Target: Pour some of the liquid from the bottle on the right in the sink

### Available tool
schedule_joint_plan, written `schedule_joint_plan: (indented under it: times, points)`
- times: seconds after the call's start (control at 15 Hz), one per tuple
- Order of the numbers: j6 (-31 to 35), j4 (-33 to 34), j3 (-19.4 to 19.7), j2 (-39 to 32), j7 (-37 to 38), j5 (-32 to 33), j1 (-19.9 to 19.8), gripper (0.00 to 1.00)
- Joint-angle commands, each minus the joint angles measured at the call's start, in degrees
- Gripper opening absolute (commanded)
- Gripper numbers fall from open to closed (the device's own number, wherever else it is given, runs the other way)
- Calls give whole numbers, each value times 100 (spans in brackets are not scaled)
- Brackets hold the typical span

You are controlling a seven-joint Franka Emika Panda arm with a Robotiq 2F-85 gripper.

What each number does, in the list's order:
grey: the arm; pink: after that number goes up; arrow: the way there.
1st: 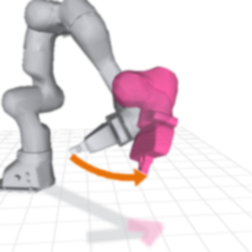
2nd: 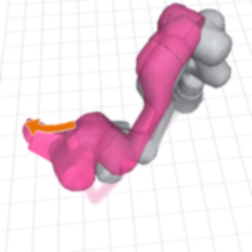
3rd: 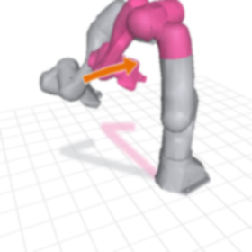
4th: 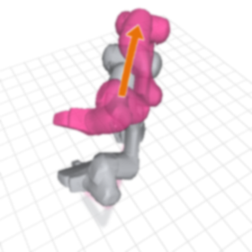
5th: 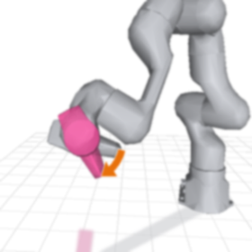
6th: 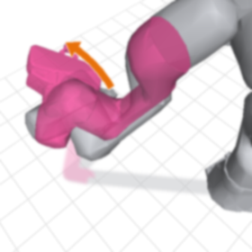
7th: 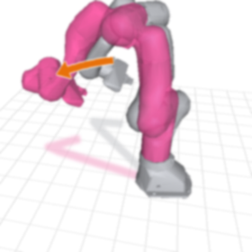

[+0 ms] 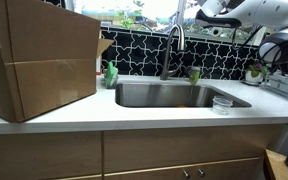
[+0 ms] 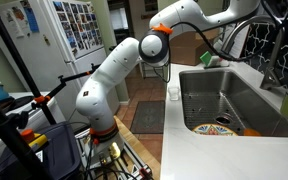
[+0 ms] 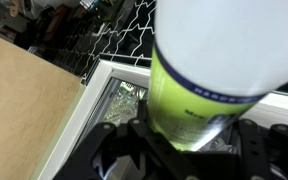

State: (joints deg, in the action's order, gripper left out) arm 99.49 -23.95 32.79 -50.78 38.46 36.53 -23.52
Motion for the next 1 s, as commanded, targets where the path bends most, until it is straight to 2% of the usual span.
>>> schedule_joint_plan:
  times: [0.0,0.6,0.93]
  points:
    - [255,-1,253,-83,68,434,115,41]
    - [1099,-4,562,-220,552,1369,288,41]
    - [1324,-5,519,-228,750,1593,306,41]
